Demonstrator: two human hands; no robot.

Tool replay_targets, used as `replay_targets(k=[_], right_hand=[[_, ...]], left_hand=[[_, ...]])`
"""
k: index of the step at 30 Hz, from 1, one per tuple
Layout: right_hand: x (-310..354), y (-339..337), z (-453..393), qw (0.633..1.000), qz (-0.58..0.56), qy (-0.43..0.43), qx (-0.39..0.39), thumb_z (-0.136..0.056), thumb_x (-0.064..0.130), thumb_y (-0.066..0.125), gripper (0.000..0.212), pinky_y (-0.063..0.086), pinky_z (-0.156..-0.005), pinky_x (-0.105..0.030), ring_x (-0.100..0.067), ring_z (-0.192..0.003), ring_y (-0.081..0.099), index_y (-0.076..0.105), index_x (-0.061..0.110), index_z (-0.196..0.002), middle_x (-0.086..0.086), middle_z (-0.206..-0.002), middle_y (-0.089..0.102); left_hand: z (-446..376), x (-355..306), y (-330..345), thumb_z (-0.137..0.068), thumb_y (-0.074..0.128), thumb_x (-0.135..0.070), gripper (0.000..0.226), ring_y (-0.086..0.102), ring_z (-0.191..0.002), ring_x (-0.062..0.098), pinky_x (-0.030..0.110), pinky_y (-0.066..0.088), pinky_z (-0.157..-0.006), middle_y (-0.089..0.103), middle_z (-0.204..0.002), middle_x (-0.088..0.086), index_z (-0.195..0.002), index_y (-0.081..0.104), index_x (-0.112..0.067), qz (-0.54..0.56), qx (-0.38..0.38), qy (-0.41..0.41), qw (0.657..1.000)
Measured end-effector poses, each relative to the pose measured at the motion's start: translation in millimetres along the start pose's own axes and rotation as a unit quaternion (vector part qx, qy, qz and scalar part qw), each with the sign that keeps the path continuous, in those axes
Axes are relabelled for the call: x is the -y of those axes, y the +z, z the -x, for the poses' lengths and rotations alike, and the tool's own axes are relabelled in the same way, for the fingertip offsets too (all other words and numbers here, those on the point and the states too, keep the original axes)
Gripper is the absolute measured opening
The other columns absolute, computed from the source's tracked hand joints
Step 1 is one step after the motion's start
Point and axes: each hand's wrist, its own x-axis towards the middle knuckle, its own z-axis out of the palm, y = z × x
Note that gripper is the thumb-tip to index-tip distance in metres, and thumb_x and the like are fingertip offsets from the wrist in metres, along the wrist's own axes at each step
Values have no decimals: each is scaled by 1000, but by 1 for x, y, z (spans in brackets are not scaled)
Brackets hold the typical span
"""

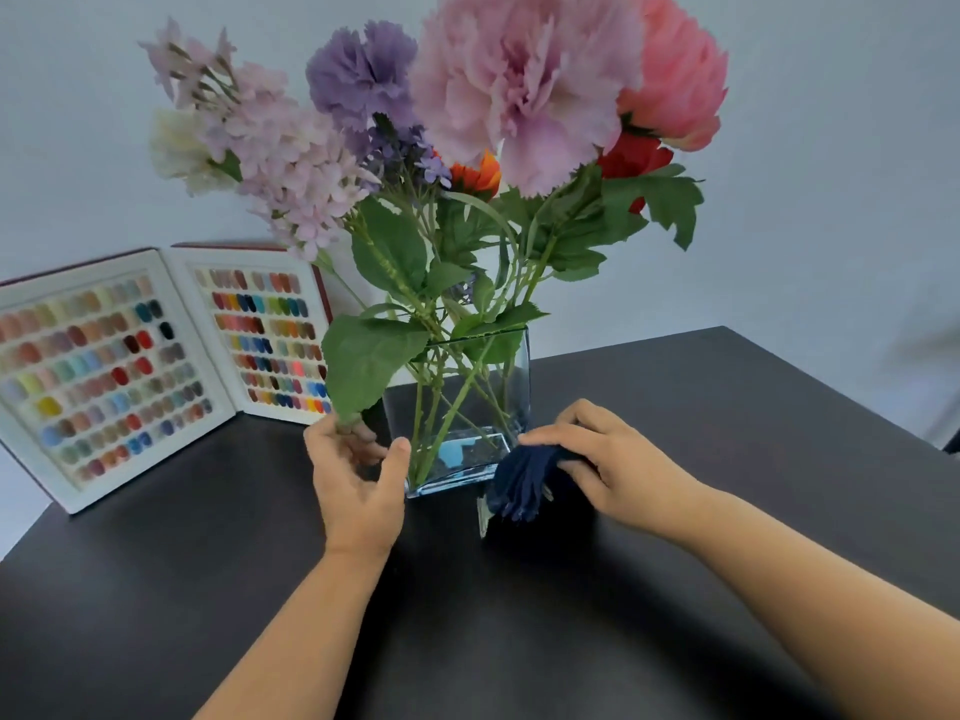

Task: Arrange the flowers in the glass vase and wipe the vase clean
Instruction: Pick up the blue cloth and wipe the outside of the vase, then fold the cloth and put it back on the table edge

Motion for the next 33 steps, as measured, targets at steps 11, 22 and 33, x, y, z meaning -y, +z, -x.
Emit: replay_targets(k=[11, 22, 33], right_hand=[[54, -66, 33, 995, 43, 62, -68, -94, 20, 52, 30, 41, -77, -22, -11, -83, 46, 62, 43, -111, 14, -89, 61], [54, -122, 165, 945, -82, 233, -216, -78, 20, 76, 48, 42, -75, -6, 1, -86, 61, 61, 52, -110, 19, -93, 65], [44, -121, 294, 806, -318, 322, -381, -67, 24, 79, 16, 49, -57, -19, -9, -67, 61, 71, 16, -78, 2, -72, 67]], left_hand=[[68, -94, 68, -70, 74, -55, 73, 48, -120, 3, 25, 48, -92, 44, -126, -23, -130, 33, -49, -161, 249, 31, 954], [98, -142, 123, -77, 73, -31, 22, 68, -90, 4, 18, 52, -76, 75, -94, -9, -98, 74, -32, 158, 414, -119, 888], [131, -188, 204, -96, 56, -27, 12, 65, -97, 5, 19, 50, -84, 69, -99, -13, -103, 65, -32, 161, 596, -90, 782]])
